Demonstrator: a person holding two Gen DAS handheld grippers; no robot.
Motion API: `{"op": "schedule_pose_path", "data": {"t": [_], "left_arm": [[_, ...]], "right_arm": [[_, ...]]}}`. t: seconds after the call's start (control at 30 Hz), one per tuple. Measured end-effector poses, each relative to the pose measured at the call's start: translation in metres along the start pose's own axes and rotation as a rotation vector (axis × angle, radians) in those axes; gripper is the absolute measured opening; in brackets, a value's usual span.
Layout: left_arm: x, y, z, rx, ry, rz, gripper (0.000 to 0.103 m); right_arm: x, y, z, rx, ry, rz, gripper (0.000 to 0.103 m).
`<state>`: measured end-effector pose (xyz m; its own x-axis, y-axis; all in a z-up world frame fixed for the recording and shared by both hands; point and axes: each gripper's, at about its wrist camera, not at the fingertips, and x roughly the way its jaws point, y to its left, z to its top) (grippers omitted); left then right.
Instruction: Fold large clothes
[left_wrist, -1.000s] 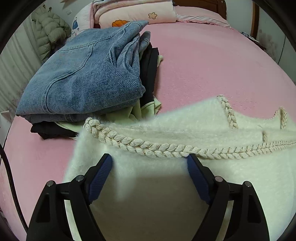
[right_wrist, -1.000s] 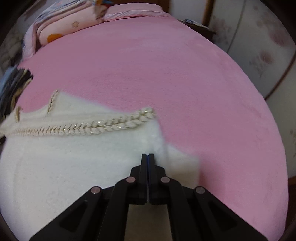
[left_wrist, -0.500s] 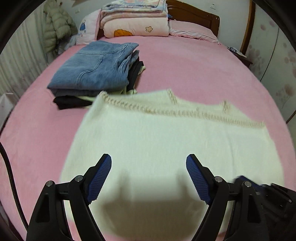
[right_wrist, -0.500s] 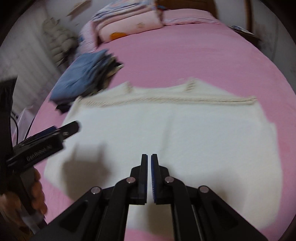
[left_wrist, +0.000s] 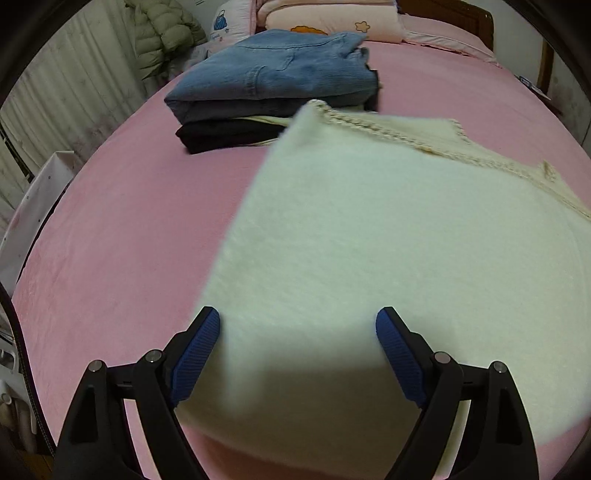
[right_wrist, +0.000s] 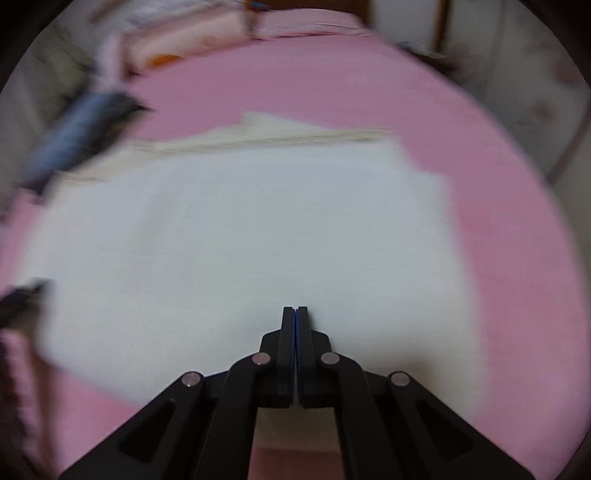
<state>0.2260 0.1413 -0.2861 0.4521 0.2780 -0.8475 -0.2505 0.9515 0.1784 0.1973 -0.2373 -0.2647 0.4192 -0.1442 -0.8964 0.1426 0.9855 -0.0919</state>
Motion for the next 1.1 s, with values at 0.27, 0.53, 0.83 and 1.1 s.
{"op": "schedule_pose_path", "data": {"t": [0.27, 0.53, 0.83, 1.1], "left_arm": [[0.018, 0.017, -0.003, -0.059, 0.014, -0.021, 0.100], [0.025, 0.029, 0.007, -0.118, 0.091, -0.085, 0.101], [-0.035, 0.045, 0.029, -0.116, 0.101, -0.197, 0.100], [-0.111, 0.076, 0.044, -0.164, 0.034, -0.271, 0.102]], "right_arm": [[0.013, -0.032, -0.016, 0.086, 0.013, 0.017, 0.000], [0.019, -0.040, -0.014, 0.182, 0.053, 0.032, 0.000], [-0.014, -0.033, -0.003, 0.226, 0.139, 0.085, 0.003], [-0.080, 0.000, 0.017, 0.190, 0.064, 0.205, 0.021]]}}
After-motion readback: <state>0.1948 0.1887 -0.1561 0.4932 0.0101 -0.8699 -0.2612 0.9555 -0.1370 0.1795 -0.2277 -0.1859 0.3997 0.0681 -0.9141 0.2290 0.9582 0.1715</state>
